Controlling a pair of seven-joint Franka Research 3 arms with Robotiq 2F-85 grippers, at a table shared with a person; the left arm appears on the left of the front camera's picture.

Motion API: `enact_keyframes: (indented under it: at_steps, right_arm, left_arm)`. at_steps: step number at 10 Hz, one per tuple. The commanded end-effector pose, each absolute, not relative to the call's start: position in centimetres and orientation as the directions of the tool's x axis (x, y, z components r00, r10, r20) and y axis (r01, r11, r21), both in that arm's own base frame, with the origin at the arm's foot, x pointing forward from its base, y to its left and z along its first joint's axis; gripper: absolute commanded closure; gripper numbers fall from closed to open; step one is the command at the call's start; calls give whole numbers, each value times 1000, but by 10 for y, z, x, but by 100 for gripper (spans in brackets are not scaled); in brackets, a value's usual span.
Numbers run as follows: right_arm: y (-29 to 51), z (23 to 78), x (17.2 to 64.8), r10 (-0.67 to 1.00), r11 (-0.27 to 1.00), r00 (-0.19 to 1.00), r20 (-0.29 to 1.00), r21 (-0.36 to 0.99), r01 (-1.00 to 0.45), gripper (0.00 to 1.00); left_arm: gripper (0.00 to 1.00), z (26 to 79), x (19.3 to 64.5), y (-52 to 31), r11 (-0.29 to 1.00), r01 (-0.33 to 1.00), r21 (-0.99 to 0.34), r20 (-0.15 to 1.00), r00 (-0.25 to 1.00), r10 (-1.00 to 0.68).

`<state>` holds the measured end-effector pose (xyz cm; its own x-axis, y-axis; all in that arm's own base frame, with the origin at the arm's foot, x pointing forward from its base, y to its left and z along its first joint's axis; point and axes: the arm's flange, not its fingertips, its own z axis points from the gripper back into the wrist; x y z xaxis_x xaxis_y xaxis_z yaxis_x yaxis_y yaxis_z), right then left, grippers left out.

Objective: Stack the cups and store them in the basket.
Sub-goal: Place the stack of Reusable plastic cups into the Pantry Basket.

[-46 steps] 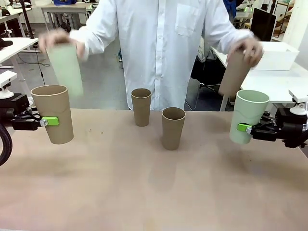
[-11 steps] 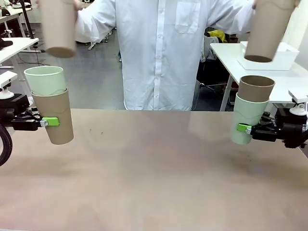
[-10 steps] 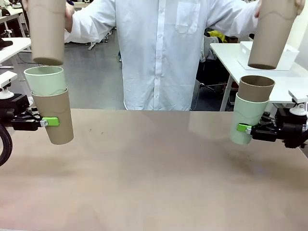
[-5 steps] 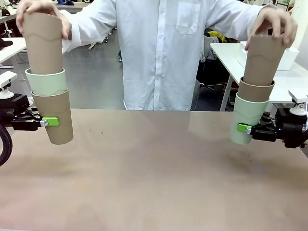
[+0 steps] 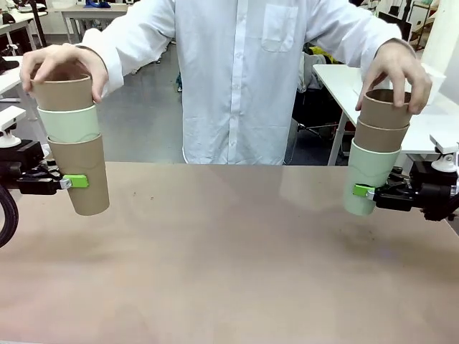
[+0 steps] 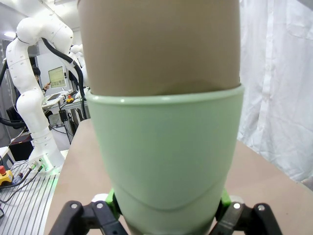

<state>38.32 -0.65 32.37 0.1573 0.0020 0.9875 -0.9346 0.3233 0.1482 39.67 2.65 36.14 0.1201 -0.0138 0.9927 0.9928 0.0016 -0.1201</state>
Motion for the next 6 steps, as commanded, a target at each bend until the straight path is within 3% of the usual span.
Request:
enact_keyframes:
  at_steps: [1, 6]
  right_arm:
    - [-6, 327, 384, 0, 325, 148, 989, 140, -935, 17]
    - [-6, 327, 384, 0, 325, 148, 989, 140, -935, 17]
  left_arm:
    - [14, 365, 396, 25, -4, 993, -118, 993, 118, -4]
    - [14, 365, 396, 25, -4, 993, -118, 993, 118, -4]
